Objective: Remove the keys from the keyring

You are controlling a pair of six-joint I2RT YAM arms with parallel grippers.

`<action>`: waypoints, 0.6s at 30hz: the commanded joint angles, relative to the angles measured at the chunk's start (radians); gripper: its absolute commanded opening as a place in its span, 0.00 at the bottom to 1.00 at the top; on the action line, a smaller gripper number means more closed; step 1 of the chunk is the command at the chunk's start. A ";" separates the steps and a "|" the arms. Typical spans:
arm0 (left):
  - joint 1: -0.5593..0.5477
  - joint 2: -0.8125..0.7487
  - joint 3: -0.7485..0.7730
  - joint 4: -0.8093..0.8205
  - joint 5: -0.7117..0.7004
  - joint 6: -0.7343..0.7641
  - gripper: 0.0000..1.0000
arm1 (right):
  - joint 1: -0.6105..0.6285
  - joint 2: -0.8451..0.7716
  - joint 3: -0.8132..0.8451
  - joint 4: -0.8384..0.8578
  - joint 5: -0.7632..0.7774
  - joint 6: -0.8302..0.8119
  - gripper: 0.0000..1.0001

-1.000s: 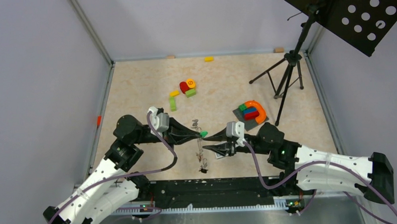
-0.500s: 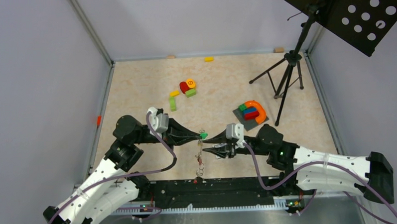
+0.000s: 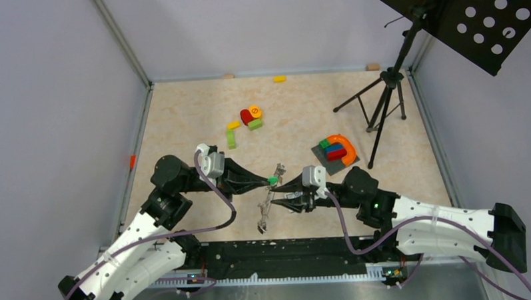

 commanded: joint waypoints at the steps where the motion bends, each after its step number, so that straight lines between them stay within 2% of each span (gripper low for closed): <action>1: -0.001 -0.002 0.001 0.077 0.017 -0.010 0.00 | 0.011 -0.015 -0.013 0.065 -0.004 0.005 0.33; 18: -0.001 -0.001 -0.011 0.078 0.024 -0.023 0.00 | 0.011 -0.047 -0.018 0.124 -0.003 0.010 0.37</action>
